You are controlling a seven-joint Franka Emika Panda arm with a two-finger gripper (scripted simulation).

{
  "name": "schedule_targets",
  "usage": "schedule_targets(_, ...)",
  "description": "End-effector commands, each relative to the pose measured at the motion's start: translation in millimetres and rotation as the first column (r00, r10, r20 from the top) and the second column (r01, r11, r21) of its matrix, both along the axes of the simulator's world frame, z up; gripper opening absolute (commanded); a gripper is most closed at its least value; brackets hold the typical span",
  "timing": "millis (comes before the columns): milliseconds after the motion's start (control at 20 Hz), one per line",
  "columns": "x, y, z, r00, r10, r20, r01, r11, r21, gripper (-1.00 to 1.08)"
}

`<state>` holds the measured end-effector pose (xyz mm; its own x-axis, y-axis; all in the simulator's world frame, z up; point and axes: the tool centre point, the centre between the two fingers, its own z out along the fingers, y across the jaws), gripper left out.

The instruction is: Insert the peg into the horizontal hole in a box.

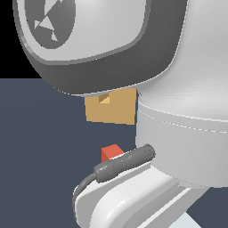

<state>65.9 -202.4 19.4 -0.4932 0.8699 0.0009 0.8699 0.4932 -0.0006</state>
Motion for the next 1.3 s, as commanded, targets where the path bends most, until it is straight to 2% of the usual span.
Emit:
schedule_targets(0,0.3,-0.3,0.3,1.000,0.000,0.001,0.000,1.000,-0.001,-1.00)
schedule_targets(700,-6.0,4.1,2.5,1.000,-0.020,0.000,0.020,1.000,0.000,-1.00)
schedule_targets(1250,-36.8,27.8,15.7,0.992,-0.124,0.000,0.124,0.992,0.000,-1.00)
